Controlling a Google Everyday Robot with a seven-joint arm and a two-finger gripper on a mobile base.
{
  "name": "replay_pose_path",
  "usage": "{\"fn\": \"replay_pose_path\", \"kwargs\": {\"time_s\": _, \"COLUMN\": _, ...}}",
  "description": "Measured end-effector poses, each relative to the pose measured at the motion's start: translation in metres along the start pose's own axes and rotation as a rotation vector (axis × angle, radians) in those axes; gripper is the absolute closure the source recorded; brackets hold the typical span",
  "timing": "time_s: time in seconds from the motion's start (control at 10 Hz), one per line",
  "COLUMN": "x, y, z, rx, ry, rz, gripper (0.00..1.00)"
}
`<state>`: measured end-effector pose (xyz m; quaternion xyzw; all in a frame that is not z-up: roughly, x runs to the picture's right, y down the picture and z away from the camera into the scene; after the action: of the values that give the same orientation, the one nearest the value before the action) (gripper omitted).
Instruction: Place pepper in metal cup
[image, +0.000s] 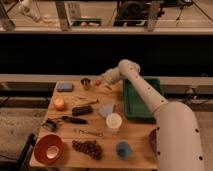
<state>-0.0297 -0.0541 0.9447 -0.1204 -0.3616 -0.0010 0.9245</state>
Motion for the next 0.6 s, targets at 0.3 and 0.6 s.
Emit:
{"fn": "replay_pose_path", "kwargs": {"time_s": 0.3, "x": -0.007, "y": -0.002, "z": 0.006, "rx": 0.02, "ry": -0.078, "rz": 0.03, "gripper": 0.98}}
{"fn": "replay_pose_path", "kwargs": {"time_s": 0.6, "x": -0.018, "y": -0.005, "z": 0.007, "rx": 0.038, "ry": -0.138, "rz": 0.035, "gripper": 0.98}}
